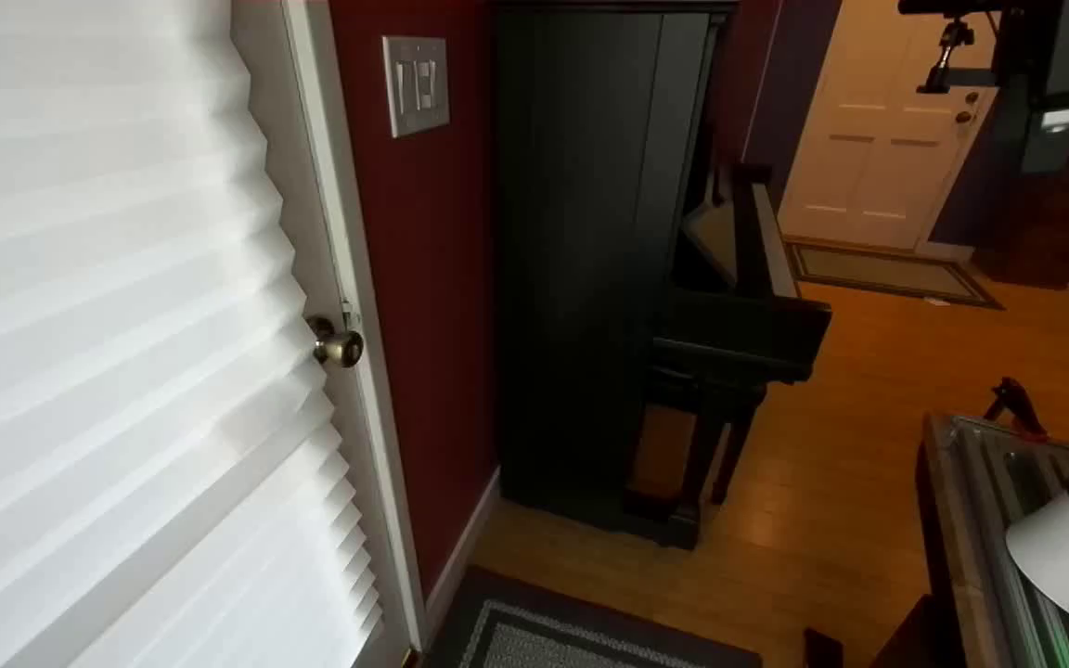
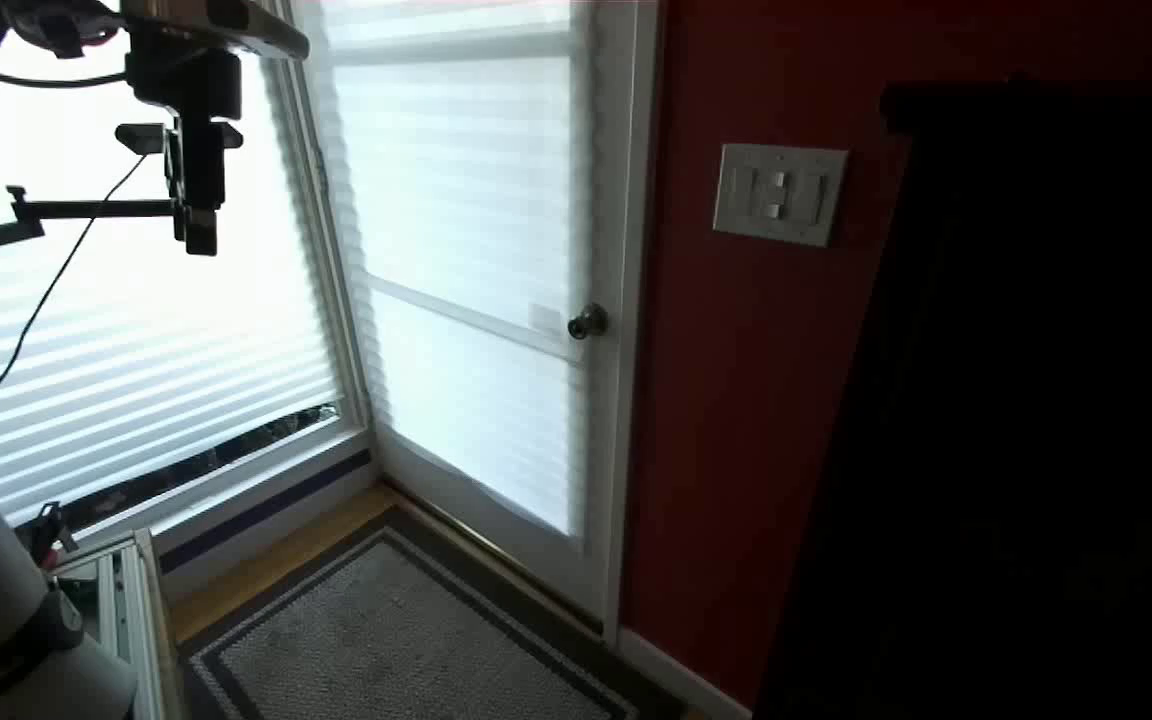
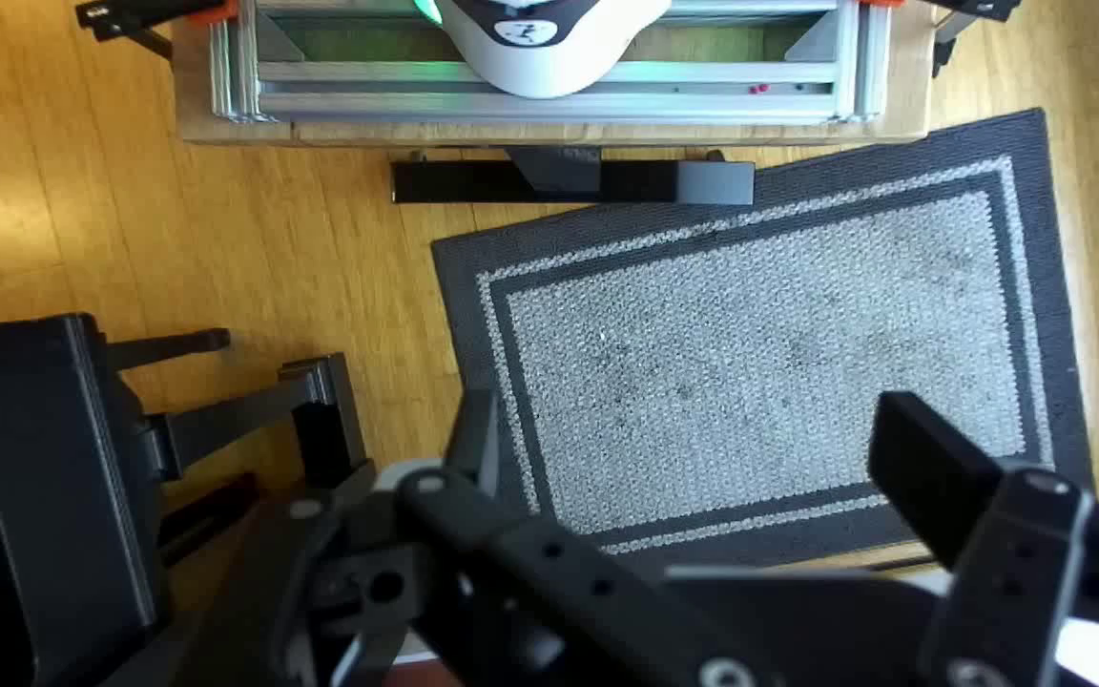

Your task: Flip the switch

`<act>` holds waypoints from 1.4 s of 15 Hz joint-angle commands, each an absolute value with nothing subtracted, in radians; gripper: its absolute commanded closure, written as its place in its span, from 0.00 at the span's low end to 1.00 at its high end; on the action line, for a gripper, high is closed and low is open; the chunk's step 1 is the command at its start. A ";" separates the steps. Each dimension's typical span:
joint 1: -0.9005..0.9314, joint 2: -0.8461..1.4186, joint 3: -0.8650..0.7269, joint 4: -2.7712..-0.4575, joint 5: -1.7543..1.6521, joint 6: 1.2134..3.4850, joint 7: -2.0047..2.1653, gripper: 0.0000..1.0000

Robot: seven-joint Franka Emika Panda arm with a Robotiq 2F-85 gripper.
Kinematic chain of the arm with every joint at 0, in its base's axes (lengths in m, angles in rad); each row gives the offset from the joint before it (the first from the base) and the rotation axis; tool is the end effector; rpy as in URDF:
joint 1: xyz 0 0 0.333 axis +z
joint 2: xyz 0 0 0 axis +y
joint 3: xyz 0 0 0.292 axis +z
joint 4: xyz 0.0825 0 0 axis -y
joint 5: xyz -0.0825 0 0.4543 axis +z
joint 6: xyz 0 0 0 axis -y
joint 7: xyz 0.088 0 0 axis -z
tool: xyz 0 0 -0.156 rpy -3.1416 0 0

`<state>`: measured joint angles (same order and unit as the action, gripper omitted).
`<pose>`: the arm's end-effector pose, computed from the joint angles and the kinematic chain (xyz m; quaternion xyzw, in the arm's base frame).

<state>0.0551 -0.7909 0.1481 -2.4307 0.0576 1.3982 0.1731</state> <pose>0.3498 0.0811 0.4720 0.9921 -0.0117 -0.1175 0.0434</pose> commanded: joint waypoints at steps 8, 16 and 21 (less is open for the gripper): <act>0.018 -0.758 0.147 -2.425 -0.069 1.405 0.164 0.00; -0.090 -0.523 0.038 -2.357 -0.725 1.623 0.091 0.00; -0.084 -0.369 -0.033 -2.254 -0.871 1.943 0.195 0.00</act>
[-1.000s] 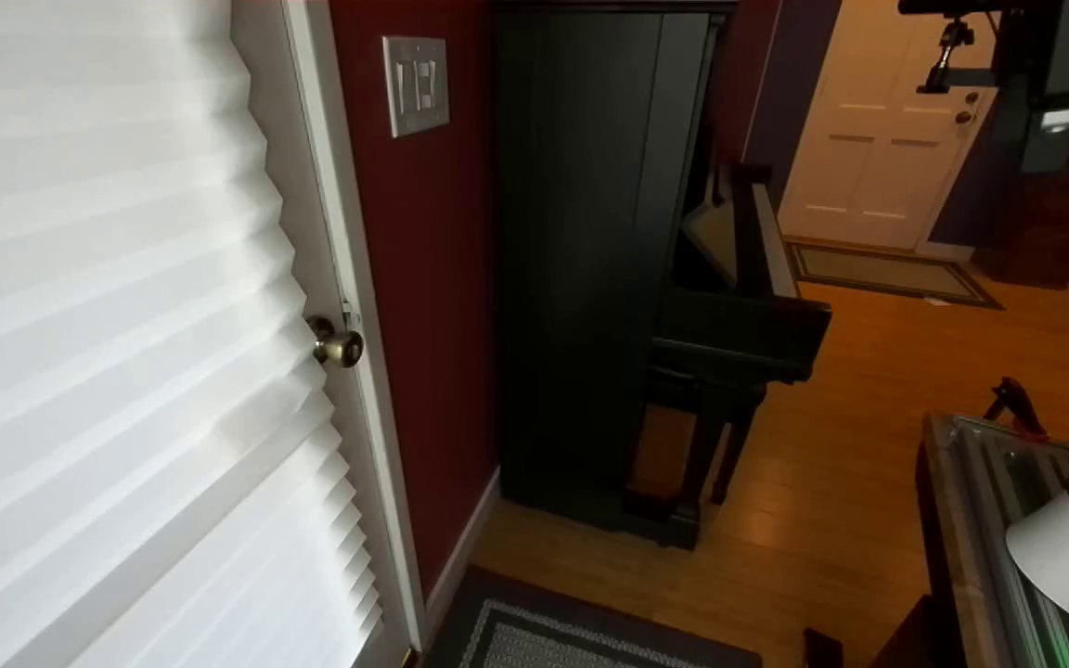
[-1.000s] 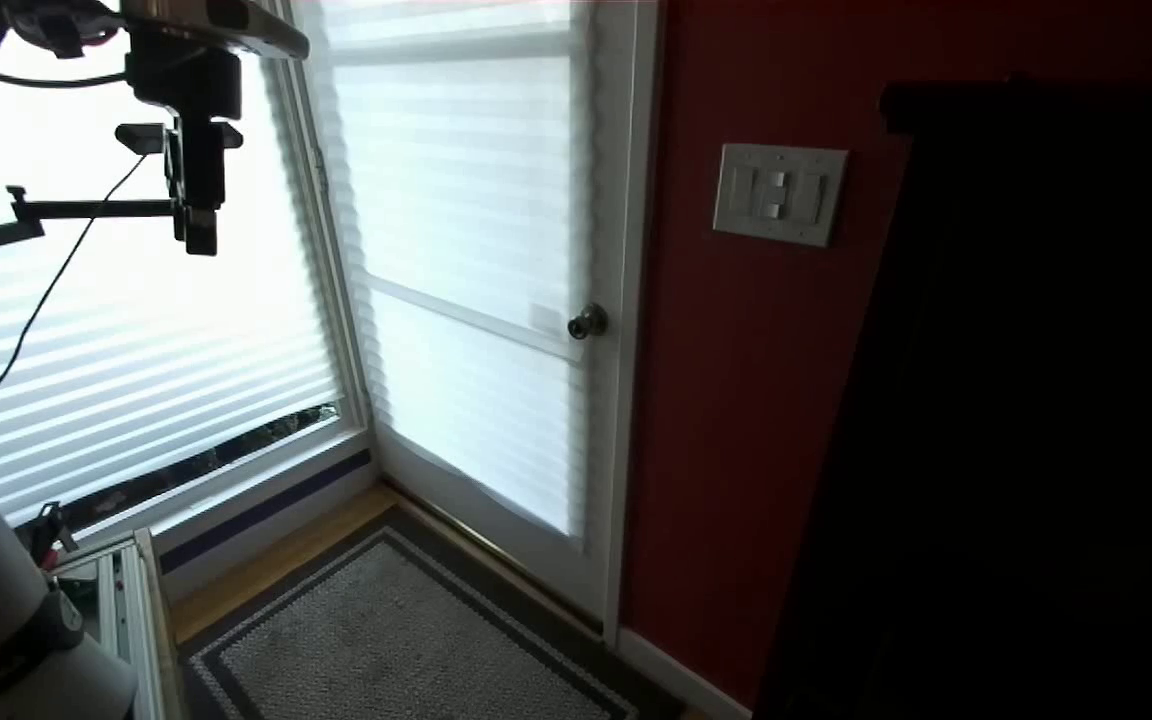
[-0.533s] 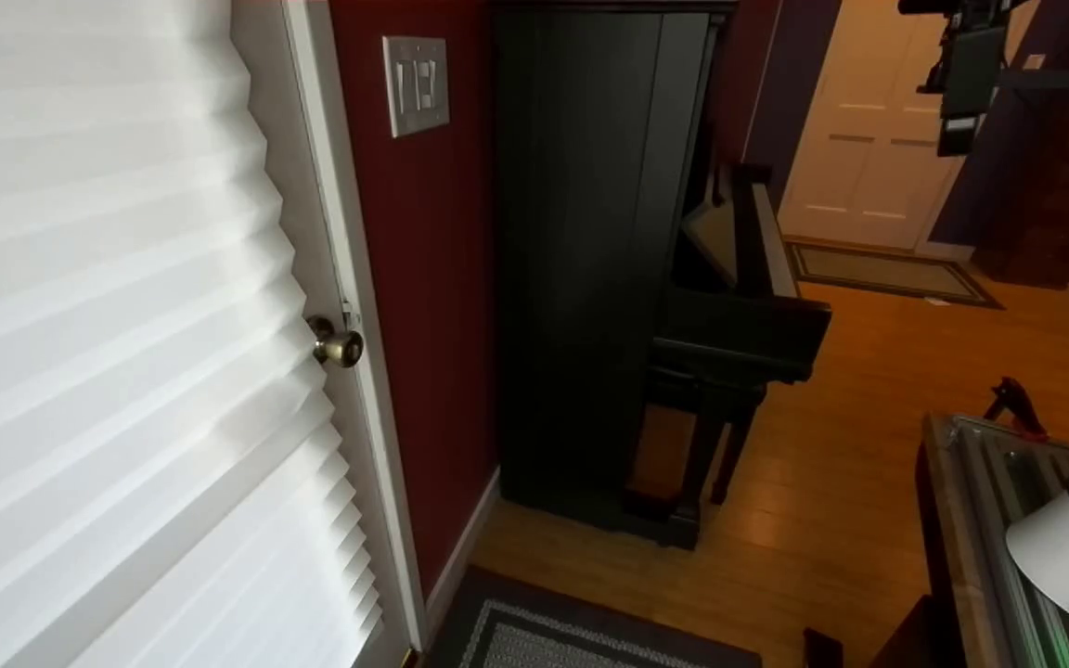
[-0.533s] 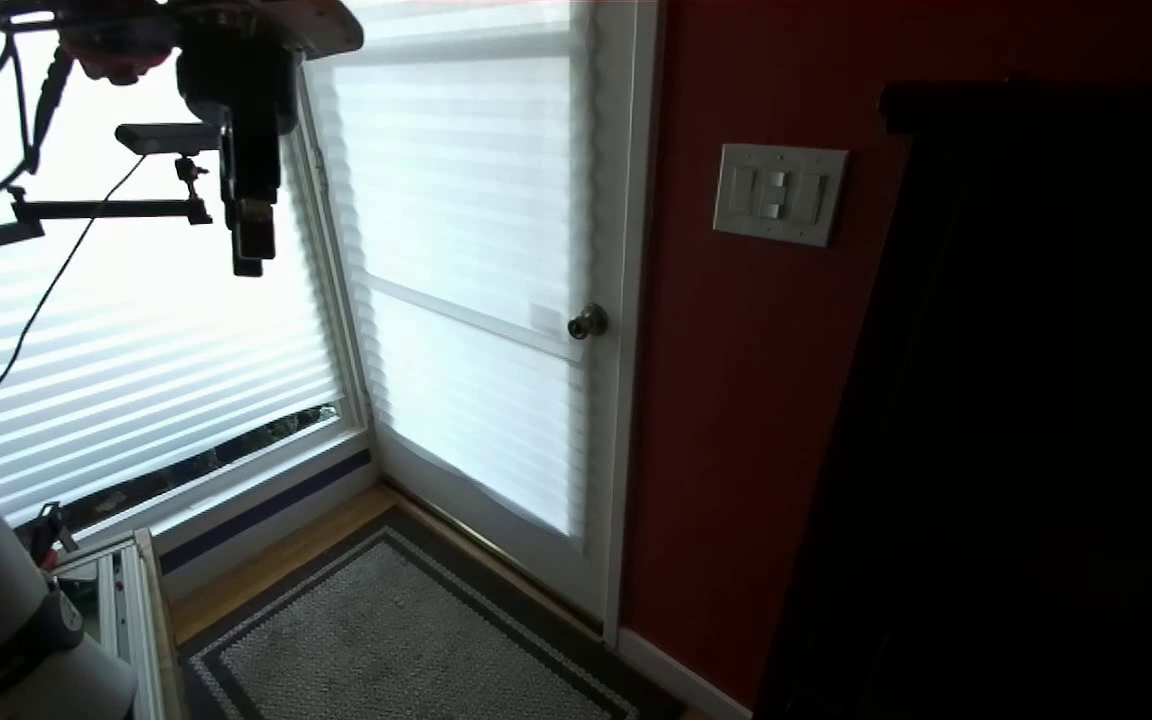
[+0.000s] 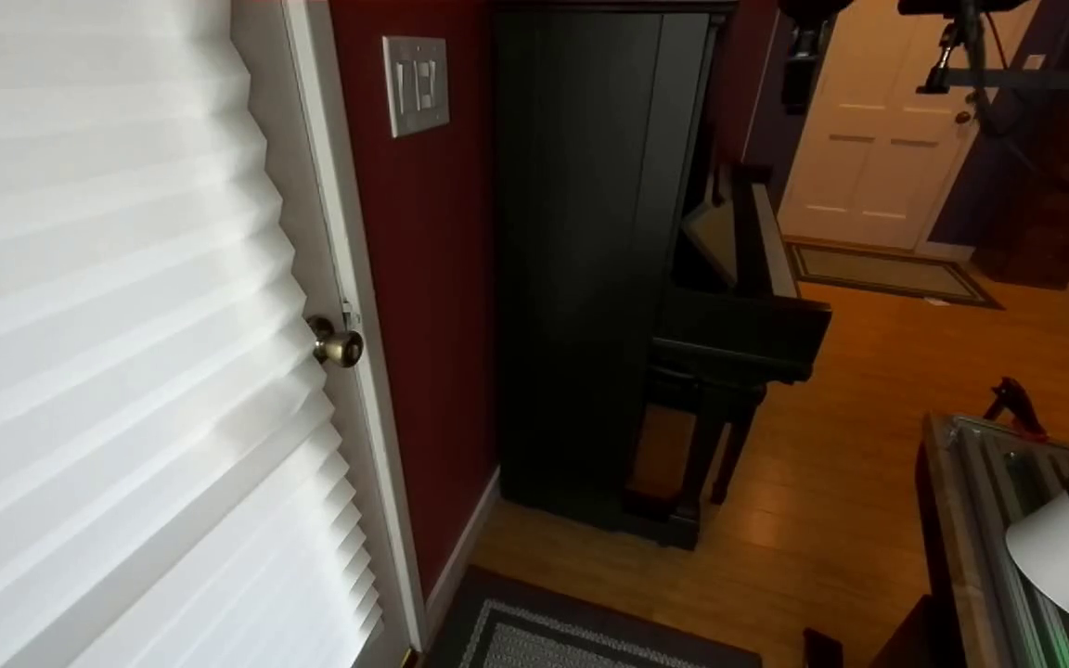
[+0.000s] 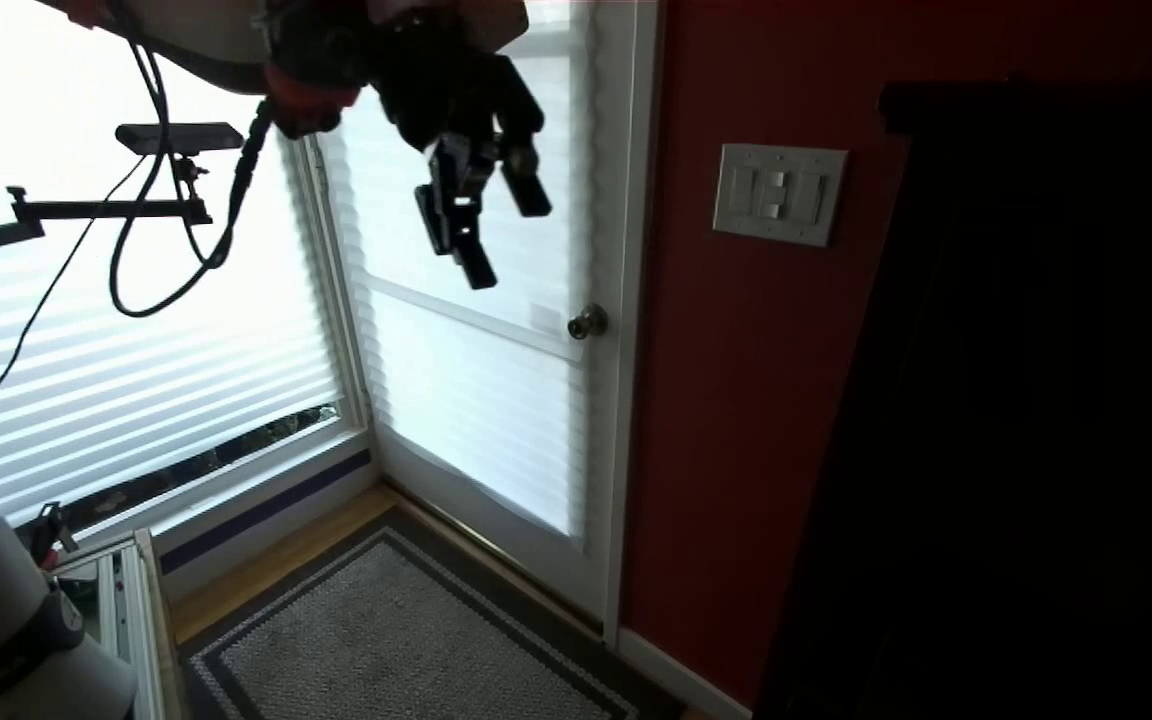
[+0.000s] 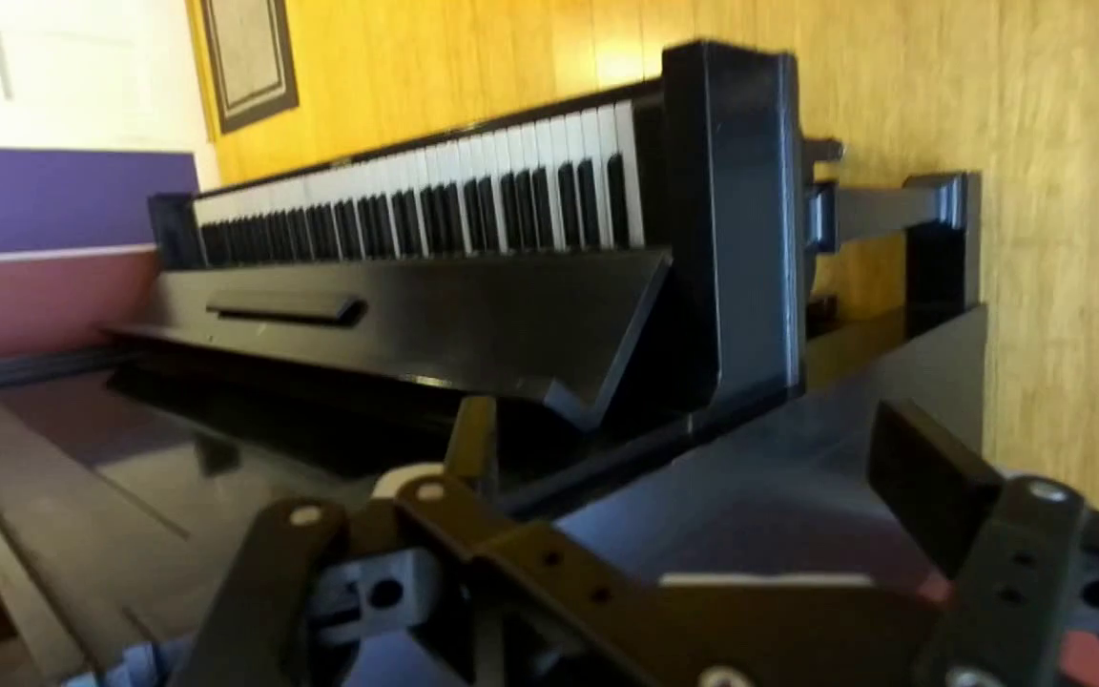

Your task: Flip the switch

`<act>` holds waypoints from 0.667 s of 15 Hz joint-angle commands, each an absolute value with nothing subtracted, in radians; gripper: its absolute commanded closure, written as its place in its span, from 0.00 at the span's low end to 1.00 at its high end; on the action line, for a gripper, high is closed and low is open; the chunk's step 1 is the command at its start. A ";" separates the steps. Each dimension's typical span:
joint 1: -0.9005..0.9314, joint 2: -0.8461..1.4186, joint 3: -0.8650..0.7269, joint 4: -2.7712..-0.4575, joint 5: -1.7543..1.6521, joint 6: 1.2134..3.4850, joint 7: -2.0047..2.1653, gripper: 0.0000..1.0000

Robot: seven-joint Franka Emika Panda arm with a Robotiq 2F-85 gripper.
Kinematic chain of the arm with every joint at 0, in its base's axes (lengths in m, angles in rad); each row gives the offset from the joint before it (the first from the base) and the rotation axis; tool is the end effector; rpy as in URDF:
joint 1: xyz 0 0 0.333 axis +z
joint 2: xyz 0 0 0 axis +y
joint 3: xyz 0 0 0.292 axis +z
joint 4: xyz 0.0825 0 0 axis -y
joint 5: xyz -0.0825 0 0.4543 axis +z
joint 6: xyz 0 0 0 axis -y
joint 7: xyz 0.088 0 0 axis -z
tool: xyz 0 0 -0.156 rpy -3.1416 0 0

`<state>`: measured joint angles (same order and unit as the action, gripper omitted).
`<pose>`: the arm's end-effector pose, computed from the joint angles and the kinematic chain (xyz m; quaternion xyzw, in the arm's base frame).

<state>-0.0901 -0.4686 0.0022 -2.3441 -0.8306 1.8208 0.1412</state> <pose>0.4815 -0.1383 0.4529 0.9211 0.0051 -0.0148 0.3890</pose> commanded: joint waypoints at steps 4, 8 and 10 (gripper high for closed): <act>-0.105 -0.267 -0.065 -2.169 -0.869 2.161 0.272 0.00; -0.118 -0.166 -0.068 -2.083 -0.848 2.310 0.382 0.00; -0.116 -0.203 -0.064 -2.124 -0.837 2.290 0.348 0.00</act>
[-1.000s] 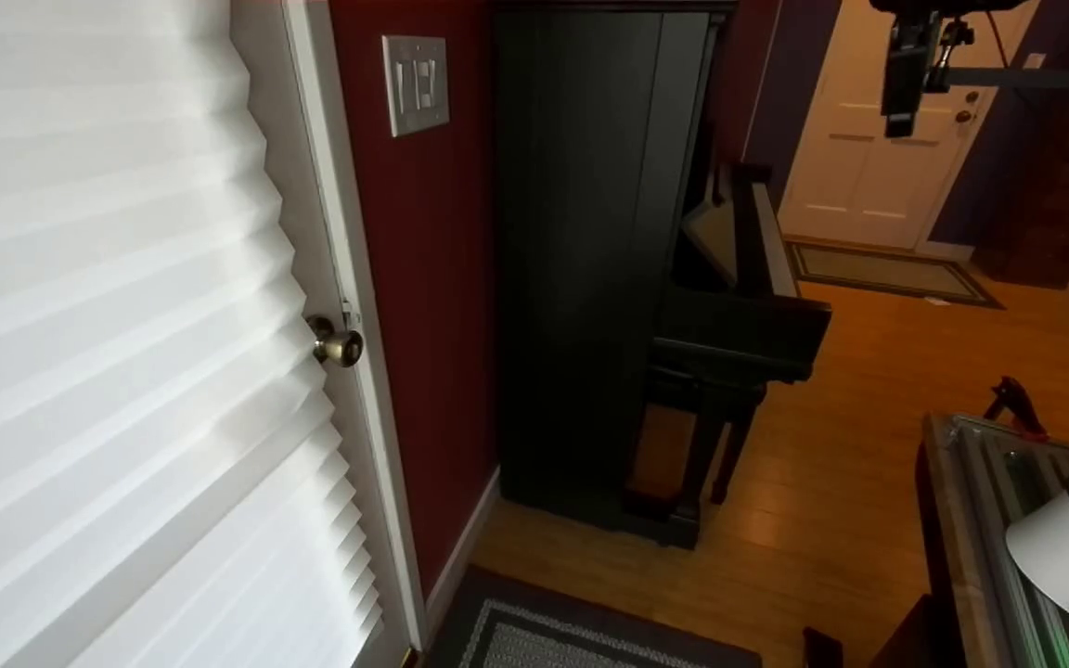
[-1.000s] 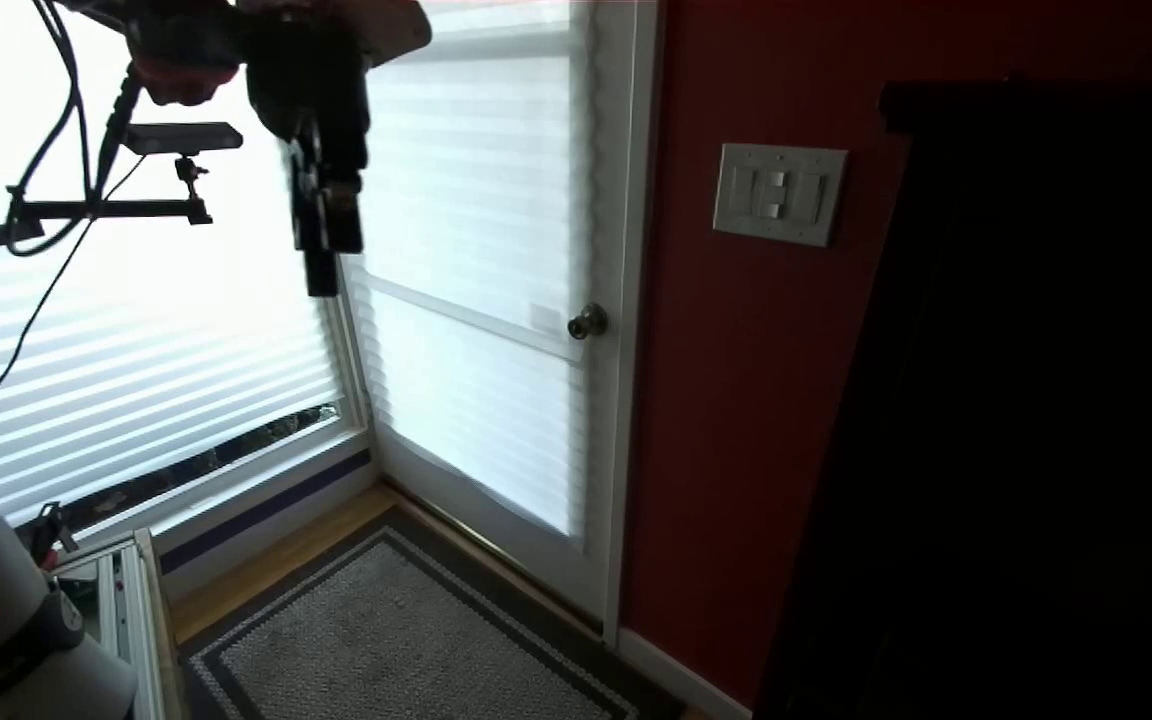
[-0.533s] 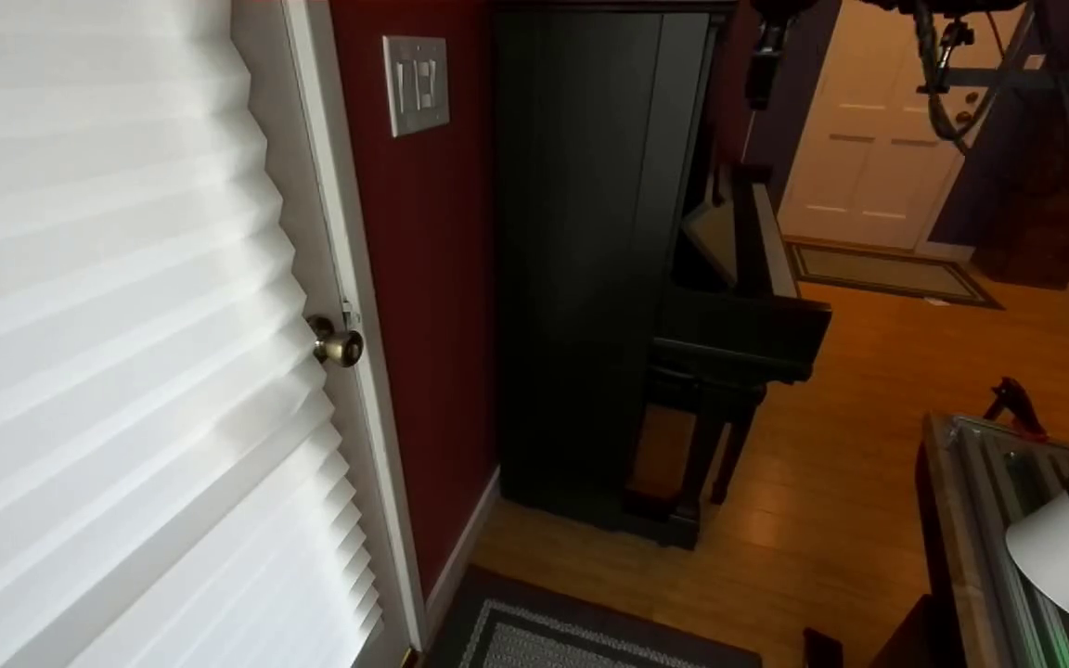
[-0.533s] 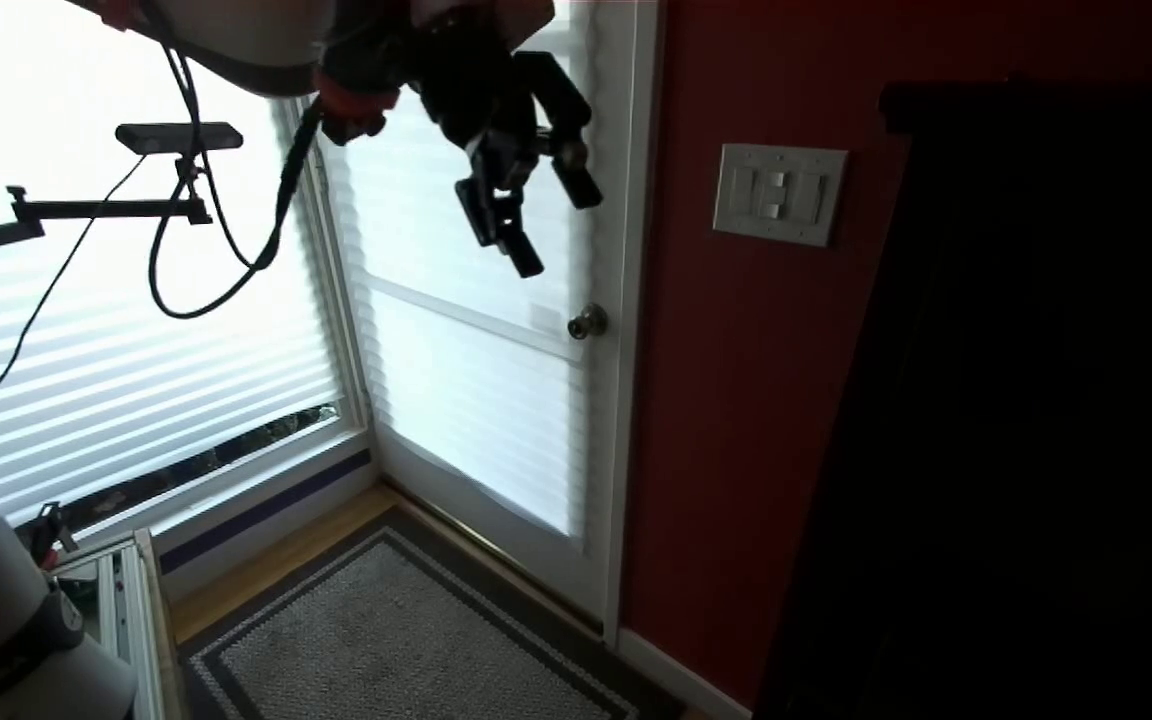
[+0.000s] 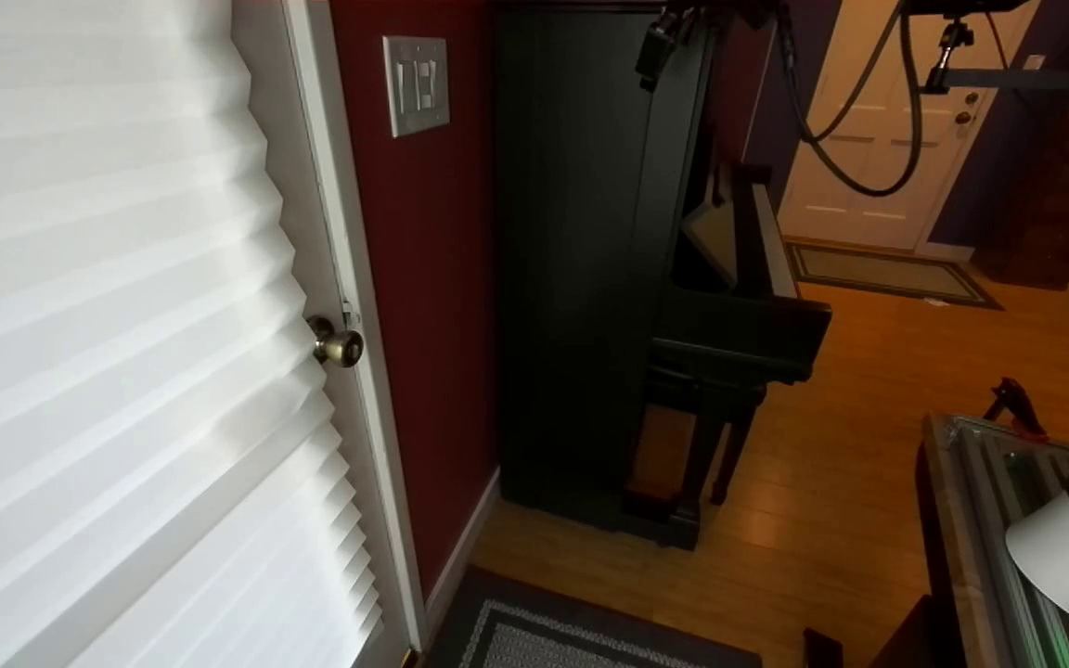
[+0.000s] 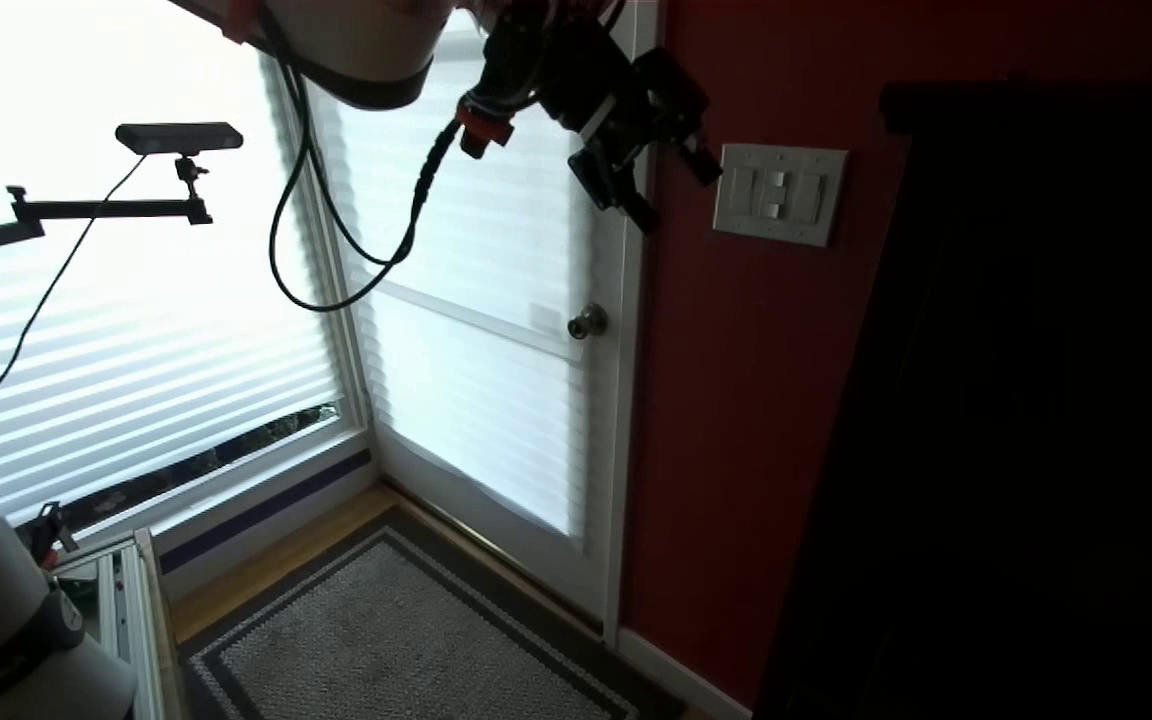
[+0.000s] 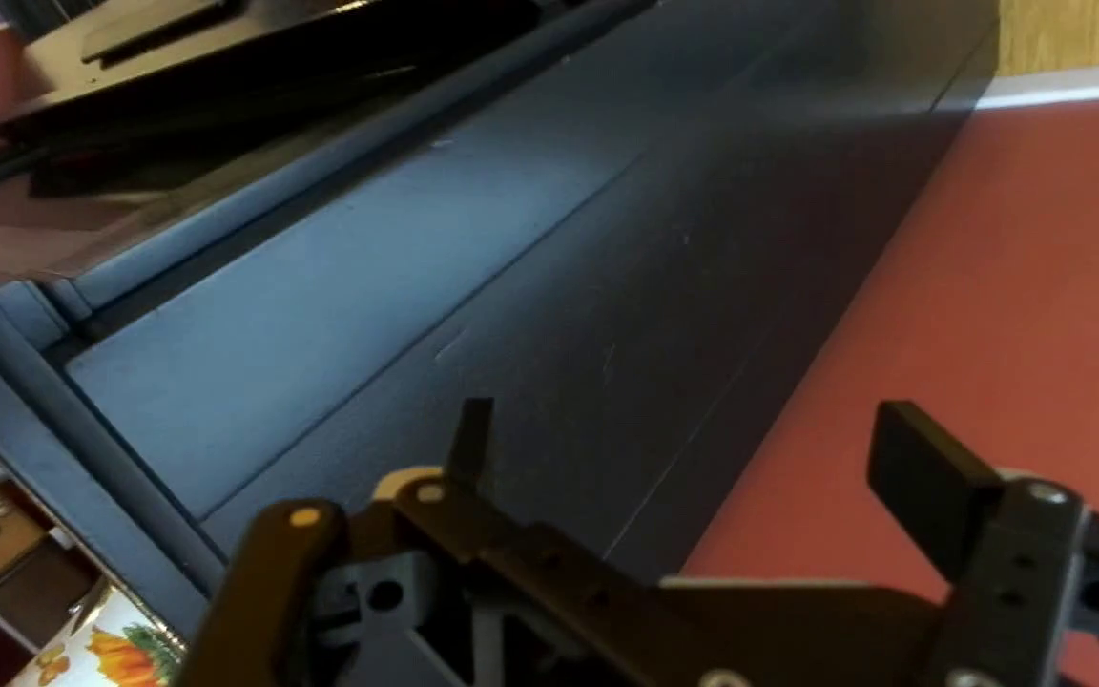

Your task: Flip the switch

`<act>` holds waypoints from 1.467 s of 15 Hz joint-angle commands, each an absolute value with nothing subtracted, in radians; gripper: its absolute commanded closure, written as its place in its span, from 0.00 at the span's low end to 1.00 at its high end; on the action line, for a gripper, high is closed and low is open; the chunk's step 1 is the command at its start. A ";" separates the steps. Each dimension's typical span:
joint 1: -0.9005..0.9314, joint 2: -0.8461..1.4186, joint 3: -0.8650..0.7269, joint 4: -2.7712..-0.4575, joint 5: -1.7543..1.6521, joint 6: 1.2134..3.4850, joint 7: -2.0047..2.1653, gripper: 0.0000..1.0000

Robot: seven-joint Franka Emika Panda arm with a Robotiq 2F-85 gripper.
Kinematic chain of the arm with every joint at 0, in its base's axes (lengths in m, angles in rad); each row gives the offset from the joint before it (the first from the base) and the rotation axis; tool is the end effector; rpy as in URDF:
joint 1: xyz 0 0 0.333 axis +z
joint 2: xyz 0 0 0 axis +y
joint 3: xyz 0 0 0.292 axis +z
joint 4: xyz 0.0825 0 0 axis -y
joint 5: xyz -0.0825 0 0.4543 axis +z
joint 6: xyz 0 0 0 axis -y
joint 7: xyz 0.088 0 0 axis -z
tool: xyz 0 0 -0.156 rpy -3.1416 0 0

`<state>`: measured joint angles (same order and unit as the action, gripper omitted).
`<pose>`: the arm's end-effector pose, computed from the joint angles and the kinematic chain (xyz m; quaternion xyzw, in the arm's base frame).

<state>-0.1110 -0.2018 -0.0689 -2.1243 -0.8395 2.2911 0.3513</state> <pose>0.6043 -0.1556 0.4603 0.9230 -0.0358 0.1976 0.3283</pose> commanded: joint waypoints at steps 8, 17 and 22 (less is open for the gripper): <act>-0.114 -0.155 -0.065 -2.077 -0.821 2.304 0.380 0.00; -0.125 0.098 -0.113 -1.820 -0.763 2.559 0.244 0.00; -0.097 0.235 -0.112 -1.653 -0.680 2.514 0.187 0.27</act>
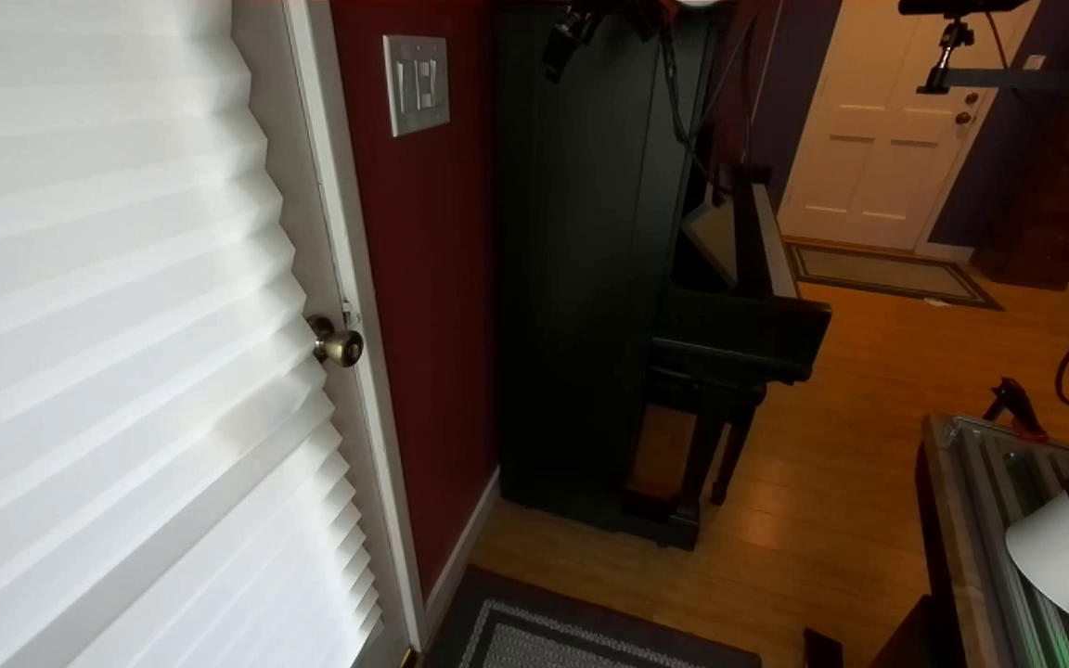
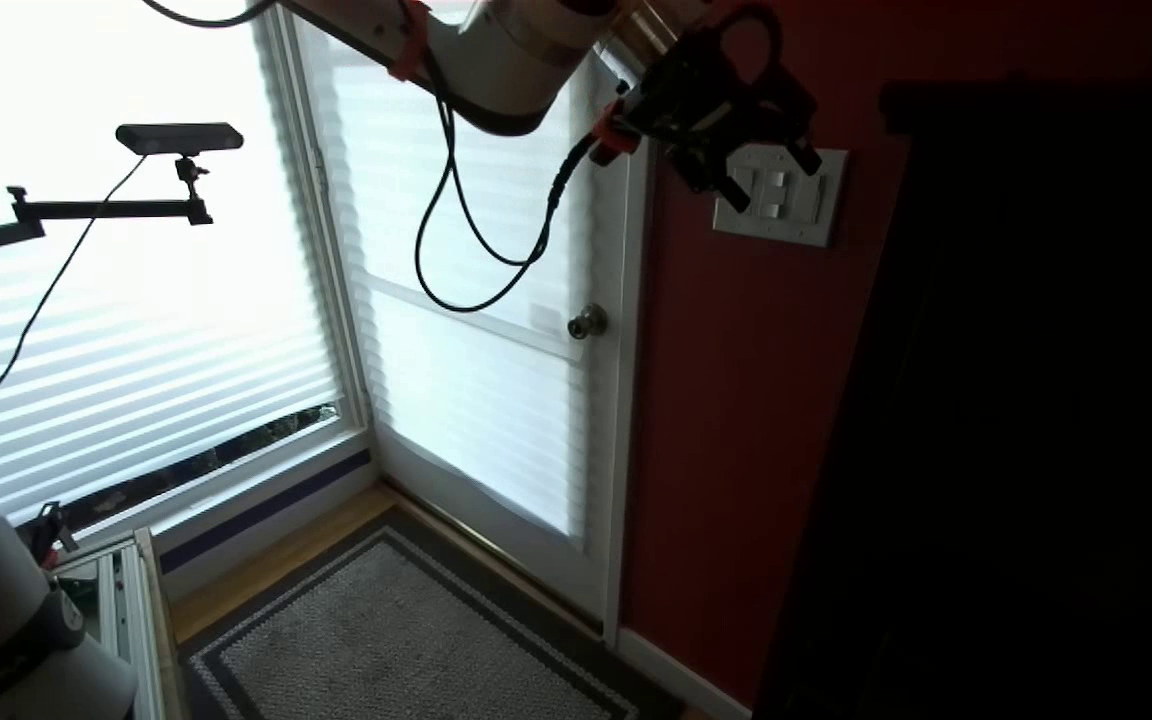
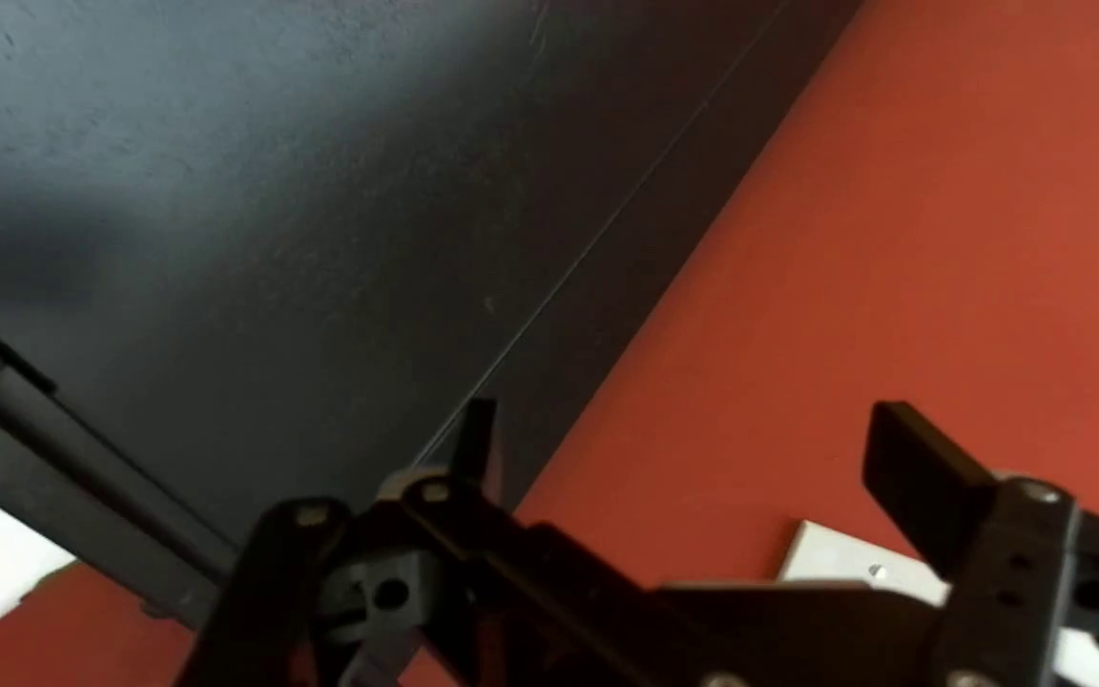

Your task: Flip the switch

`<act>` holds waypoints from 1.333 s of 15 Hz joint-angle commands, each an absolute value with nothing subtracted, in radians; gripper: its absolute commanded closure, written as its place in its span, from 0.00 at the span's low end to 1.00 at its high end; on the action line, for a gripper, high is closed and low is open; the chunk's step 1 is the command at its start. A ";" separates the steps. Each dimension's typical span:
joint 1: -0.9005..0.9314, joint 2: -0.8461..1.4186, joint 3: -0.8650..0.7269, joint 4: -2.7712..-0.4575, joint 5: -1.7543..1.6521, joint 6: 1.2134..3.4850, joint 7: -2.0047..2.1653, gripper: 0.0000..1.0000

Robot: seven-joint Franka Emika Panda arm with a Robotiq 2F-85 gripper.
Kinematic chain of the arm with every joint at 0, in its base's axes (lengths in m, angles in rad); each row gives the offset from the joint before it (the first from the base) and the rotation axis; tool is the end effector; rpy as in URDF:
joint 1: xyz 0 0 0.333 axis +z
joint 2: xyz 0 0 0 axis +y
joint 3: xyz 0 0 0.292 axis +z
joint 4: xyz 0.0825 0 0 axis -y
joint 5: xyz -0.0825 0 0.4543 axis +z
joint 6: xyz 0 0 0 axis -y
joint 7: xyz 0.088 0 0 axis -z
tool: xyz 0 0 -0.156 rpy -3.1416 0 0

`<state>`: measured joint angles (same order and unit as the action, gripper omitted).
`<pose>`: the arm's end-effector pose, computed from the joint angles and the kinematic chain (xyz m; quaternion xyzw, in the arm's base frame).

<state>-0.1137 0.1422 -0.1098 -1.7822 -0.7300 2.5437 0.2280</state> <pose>0.7212 -0.1714 0.4589 0.9145 0.0181 0.2841 0.2875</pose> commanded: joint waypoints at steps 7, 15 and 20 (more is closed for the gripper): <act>-0.073 0.361 -0.095 -1.451 -0.463 2.450 0.123 0.73; -0.056 0.501 -0.109 -1.256 -0.326 2.424 0.093 1.00; -0.057 0.585 -0.115 -1.151 -0.309 2.441 0.101 1.00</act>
